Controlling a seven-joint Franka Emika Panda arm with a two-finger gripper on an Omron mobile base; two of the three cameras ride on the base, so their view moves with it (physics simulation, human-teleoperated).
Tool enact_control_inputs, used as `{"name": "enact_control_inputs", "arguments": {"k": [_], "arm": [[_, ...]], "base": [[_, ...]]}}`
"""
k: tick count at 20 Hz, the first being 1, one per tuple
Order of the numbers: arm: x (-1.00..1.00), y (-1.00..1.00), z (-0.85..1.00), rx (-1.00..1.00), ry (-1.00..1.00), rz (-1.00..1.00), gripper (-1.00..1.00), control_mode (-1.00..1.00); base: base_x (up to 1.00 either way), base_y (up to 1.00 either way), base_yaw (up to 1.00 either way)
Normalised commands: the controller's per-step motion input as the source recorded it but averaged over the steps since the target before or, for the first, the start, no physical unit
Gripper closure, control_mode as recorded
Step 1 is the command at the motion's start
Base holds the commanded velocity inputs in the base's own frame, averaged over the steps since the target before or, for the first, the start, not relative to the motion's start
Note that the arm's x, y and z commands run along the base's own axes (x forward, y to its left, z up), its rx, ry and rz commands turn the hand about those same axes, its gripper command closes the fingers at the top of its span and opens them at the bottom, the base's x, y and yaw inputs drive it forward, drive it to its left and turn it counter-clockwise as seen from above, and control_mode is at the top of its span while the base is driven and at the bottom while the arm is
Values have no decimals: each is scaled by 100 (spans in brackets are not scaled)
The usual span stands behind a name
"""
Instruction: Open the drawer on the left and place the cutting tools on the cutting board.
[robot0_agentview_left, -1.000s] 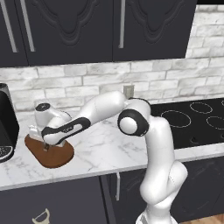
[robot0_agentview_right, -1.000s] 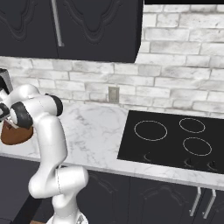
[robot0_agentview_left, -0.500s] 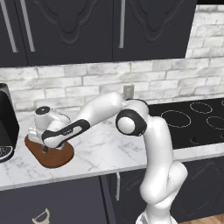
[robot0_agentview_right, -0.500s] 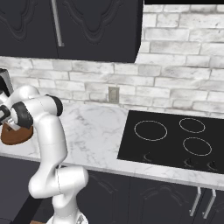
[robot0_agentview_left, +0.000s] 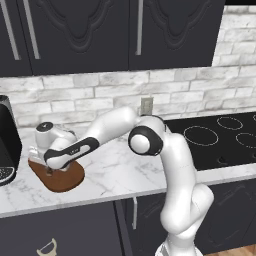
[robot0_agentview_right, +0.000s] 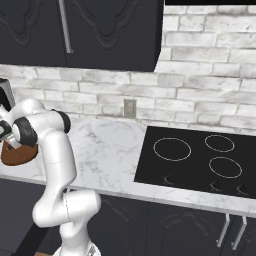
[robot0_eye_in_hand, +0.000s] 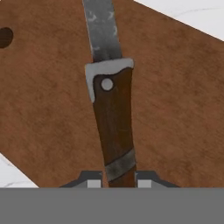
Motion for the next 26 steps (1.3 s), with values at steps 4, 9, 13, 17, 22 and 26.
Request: {"name": "enact_control_inputs", "arguments": {"k": [4,9,13,17,22,26], "arm": [[0,3,-19,0,0,0,-100,-100],[-7,0,2,0,0,0,-100,-100],[-23,-4,42,0,-2,0,-100,-100],[-34,-12,94,1,-8,0,-100,-100],[-76,-56,75,0,-2,0,-100,-100],[-100,-89,33,1,0,1,-100,-100]], "base": [[0,0,0],[0,0,0],[0,0,0],[0,0,0],[0,0,0],[0,0,0]]}}
